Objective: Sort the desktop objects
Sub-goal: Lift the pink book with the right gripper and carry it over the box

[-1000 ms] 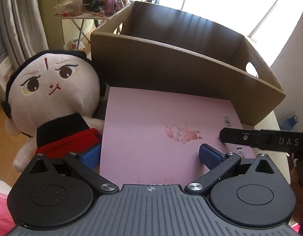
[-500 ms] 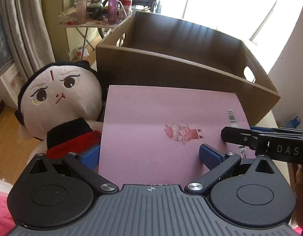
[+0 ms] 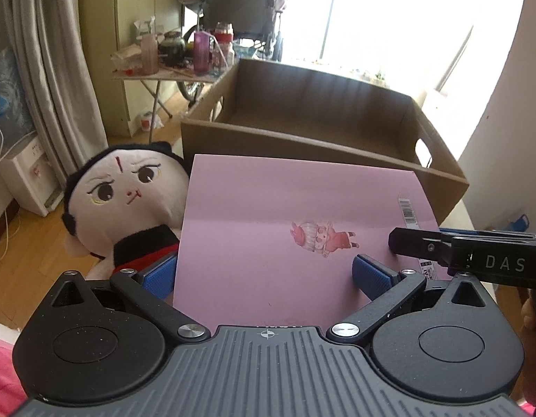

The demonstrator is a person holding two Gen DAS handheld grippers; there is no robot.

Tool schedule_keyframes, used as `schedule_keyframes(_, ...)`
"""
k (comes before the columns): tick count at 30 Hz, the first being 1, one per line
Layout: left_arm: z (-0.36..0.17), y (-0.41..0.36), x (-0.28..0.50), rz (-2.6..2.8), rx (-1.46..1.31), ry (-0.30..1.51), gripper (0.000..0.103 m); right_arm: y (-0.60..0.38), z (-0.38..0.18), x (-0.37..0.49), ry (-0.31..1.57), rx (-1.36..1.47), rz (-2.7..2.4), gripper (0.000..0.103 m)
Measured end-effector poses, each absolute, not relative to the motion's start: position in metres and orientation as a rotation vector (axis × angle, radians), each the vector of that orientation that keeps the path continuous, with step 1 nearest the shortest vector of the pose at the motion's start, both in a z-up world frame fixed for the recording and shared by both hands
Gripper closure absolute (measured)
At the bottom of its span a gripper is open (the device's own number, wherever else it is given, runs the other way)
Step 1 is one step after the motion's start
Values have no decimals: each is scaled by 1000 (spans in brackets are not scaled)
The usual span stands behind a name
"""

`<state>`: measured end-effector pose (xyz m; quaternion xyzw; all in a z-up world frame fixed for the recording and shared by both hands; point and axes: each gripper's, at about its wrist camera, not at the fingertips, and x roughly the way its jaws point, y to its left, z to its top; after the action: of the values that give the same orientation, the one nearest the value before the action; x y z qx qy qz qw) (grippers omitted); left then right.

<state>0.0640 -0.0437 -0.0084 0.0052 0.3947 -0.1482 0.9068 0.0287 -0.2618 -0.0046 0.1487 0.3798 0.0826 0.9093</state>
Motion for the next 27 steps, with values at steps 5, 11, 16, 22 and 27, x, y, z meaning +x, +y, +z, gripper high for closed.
schedule_keyframes(5,0,-41,55,-291,11,784,0,-258,4,18,756,309,180,49)
schedule_keyframes(11,9,-35,45,-277,7,747,0,-256,14,10,726,306,194,49)
schedule_keyframes(16,17,-35,38,-269,4,722,0,-252,22,8,709,301,202,49)
schedule_keyframes(22,25,-36,32,-270,0,689,0,-250,34,5,679,293,200,49)
schedule_keyframes(27,34,-40,35,-282,5,662,0,-255,44,5,655,300,189,49)
